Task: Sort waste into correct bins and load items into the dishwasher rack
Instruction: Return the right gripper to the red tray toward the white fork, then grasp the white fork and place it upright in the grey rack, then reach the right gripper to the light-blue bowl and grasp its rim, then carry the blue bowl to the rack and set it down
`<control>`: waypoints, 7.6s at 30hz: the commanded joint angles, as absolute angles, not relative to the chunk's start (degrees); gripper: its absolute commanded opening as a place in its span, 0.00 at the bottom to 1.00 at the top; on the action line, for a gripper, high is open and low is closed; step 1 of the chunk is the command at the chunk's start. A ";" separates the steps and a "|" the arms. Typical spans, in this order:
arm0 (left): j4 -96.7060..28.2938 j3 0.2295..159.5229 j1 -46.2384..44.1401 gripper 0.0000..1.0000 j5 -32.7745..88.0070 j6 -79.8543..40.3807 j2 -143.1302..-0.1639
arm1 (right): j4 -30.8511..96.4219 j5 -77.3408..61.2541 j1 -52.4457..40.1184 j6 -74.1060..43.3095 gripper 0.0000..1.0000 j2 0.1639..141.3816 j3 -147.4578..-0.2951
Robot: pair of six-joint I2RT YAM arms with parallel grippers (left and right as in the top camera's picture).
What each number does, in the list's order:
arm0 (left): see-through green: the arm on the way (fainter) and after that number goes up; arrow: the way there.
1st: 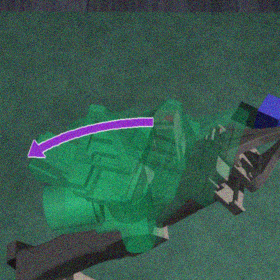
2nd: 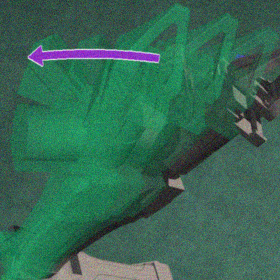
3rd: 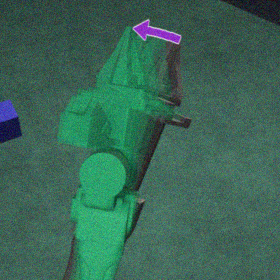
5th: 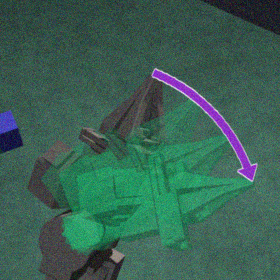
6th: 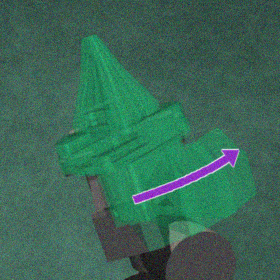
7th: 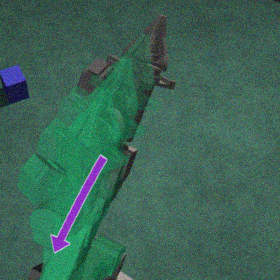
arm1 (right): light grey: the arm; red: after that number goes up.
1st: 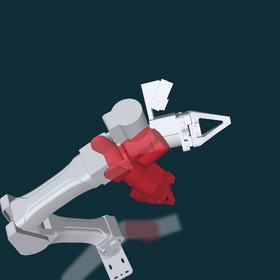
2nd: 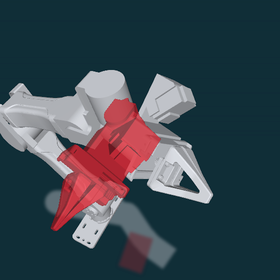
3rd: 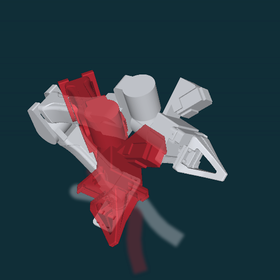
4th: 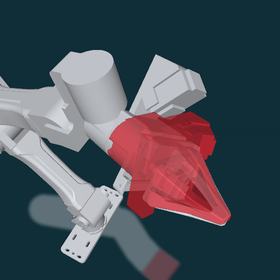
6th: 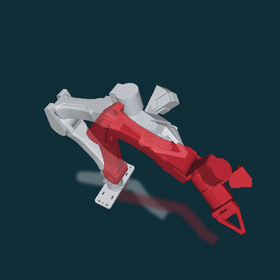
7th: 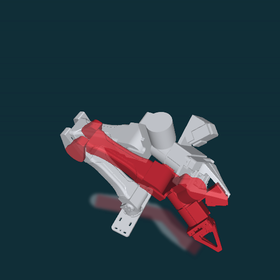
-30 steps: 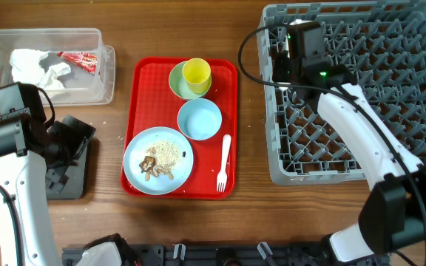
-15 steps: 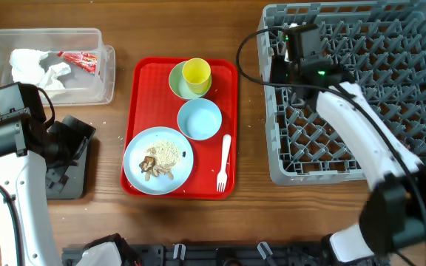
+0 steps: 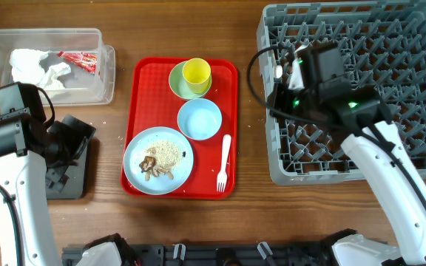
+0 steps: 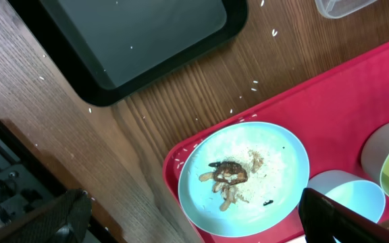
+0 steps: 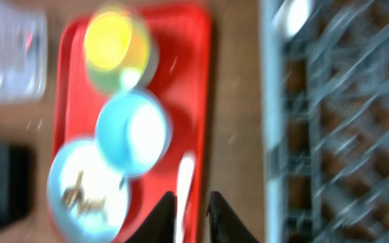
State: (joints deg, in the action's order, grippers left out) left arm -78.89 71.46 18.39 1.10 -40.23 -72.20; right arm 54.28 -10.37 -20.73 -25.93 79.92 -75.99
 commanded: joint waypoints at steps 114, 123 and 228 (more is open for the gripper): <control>-78.91 71.24 18.65 1.00 0.12 -41.19 -72.01 | 37.71 -4.89 -34.72 -27.42 0.57 92.40 -76.97; -78.91 71.24 18.65 1.00 0.12 -41.19 -72.01 | 18.46 -1.28 -45.69 -40.56 0.50 111.94 -76.97; -78.91 71.24 18.65 1.00 0.12 -41.19 -72.01 | -2.90 -56.97 30.35 -49.67 0.72 102.21 -78.89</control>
State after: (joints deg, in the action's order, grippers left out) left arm -78.87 71.46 18.39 1.08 -40.23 -72.20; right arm -8.05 -65.19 29.23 -57.45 108.88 -77.03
